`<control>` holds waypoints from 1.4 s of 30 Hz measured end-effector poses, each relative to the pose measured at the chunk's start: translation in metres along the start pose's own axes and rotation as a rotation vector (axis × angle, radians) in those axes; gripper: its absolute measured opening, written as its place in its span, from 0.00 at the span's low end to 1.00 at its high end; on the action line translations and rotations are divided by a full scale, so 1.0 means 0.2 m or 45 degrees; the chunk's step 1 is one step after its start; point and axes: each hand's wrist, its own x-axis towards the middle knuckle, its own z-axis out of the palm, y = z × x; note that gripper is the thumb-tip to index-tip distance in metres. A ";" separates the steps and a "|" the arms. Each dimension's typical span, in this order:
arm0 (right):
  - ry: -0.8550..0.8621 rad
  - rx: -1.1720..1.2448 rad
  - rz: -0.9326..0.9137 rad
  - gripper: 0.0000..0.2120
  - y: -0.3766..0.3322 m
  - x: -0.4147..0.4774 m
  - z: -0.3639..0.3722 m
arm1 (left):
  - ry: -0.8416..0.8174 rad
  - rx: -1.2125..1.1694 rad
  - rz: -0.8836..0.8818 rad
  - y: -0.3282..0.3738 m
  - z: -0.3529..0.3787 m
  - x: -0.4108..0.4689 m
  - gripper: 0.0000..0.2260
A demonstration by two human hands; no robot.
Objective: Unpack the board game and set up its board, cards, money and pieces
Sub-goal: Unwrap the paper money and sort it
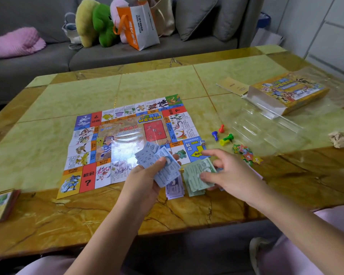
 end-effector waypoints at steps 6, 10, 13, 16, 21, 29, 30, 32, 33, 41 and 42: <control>0.047 -0.153 -0.061 0.28 0.02 -0.01 0.06 | -0.168 -0.099 -0.135 0.00 0.03 -0.03 0.08; 0.080 -0.206 -0.074 0.24 -0.01 -0.03 0.07 | -0.214 -0.055 -0.148 0.00 0.05 -0.04 0.08; 0.147 -0.334 -0.127 0.20 -0.04 -0.04 0.05 | -0.239 -0.076 -0.143 0.01 0.05 -0.05 0.08; 0.204 -0.507 -0.186 0.15 -0.06 -0.05 0.02 | -0.224 -0.070 -0.127 0.01 0.05 -0.06 0.10; 0.189 -0.627 -0.205 0.09 -0.07 -0.06 0.02 | -0.224 -0.063 -0.105 0.02 0.07 -0.07 0.10; 0.235 -0.596 -0.329 0.06 -0.07 -0.06 -0.02 | -0.290 0.028 -0.052 0.05 0.07 -0.08 0.15; 0.271 -0.535 -0.369 0.06 -0.07 -0.05 -0.04 | -0.307 0.064 -0.028 0.06 0.07 -0.09 0.15; 0.264 -0.307 -0.444 0.09 -0.09 -0.06 -0.08 | -0.340 0.096 -0.019 0.09 0.07 -0.11 0.16; 0.199 -0.231 -0.465 0.15 -0.10 -0.06 -0.09 | -0.351 0.101 -0.034 0.08 0.07 -0.11 0.16; 0.012 0.122 -0.360 0.14 -0.11 -0.05 -0.08 | -0.507 0.338 -0.241 -0.02 0.14 -0.15 0.13; 0.024 0.155 -0.333 0.09 -0.11 -0.05 -0.09 | -0.556 0.377 -0.278 -0.02 0.14 -0.16 0.13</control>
